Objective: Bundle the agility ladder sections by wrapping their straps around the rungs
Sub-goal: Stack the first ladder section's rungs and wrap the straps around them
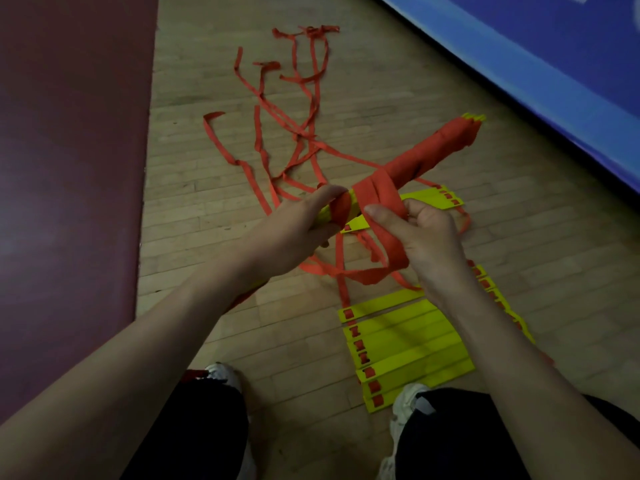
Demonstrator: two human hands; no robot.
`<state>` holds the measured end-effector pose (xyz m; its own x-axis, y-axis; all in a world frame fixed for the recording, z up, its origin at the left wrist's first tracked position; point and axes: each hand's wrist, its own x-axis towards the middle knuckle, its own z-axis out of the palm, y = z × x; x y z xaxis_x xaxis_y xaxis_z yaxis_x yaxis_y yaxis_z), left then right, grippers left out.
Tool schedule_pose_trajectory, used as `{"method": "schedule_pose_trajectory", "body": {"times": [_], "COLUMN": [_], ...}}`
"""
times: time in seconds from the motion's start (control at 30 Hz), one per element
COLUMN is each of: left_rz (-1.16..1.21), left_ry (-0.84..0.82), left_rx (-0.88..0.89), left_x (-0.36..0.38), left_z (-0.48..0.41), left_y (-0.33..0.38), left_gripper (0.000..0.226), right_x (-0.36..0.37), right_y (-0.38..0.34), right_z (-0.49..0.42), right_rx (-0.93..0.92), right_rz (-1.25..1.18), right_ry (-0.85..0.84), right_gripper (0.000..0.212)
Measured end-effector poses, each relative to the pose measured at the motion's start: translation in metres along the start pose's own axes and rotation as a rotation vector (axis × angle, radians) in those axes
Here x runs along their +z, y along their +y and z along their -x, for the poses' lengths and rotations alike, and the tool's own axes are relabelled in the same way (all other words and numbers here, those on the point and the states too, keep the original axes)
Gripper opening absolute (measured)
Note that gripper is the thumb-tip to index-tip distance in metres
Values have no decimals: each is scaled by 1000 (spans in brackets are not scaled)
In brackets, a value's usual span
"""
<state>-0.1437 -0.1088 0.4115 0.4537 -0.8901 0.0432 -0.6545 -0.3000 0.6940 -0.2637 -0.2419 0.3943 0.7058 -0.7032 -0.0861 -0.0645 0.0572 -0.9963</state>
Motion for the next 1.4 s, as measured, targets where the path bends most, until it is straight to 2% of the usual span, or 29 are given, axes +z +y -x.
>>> {"method": "schedule_pose_trajectory", "body": {"times": [0.13,0.23,0.4,0.47,0.57,0.63,0.7,0.83,0.87,0.9,0.93,0.97,1.03,1.13,1.27,1.4], "left_rz": [260,494,838,957,1095,1155,1210,1254,1260,1262,1244,1198,1013,597,-131,-388], "left_ry": [3,-4,-125,-183,-269,-316,-389,-531,-546,-545,-531,-503,-409,-241,-44,16], "left_rx": [-92,-166,-194,-160,-125,-103,-75,-81,-91,-108,-131,-158,-202,-192,67,98], "left_x": [-3,-11,-21,-23,-23,-22,-20,-15,-14,-13,-13,-13,-13,-6,7,16], "left_z": [-2,-5,-3,-2,0,0,0,3,4,4,3,2,0,1,3,6], "left_y": [-1,-2,-5,-5,-4,-5,-7,-6,-7,-8,-8,-9,-5,1,-5,-2], "left_gripper": [26,23,41,40,40,45,49,37,40,43,44,43,43,52,54,49], "right_x": [6,10,9,8,7,5,2,-1,-2,-2,-2,-2,1,6,8,7], "right_y": [-2,-2,-6,-10,-16,-16,-13,-15,-14,-13,-11,-11,-10,-10,-6,-4], "right_z": [3,6,4,5,8,6,4,7,7,8,8,8,7,5,0,-1], "right_rx": [-30,-28,-4,-10,-17,-29,-33,7,13,13,12,17,37,87,163,191], "right_rz": [2,-22,-98,-180,-361,-385,-361,-463,-454,-421,-385,-372,-388,-388,-462,-435], "right_ry": [44,32,23,-40,-161,-214,-281,-475,-475,-447,-410,-361,-285,-168,-51,-8], "right_gripper": [12,16,47,51,33,28,39,75,71,56,34,21,22,21,28,36]}}
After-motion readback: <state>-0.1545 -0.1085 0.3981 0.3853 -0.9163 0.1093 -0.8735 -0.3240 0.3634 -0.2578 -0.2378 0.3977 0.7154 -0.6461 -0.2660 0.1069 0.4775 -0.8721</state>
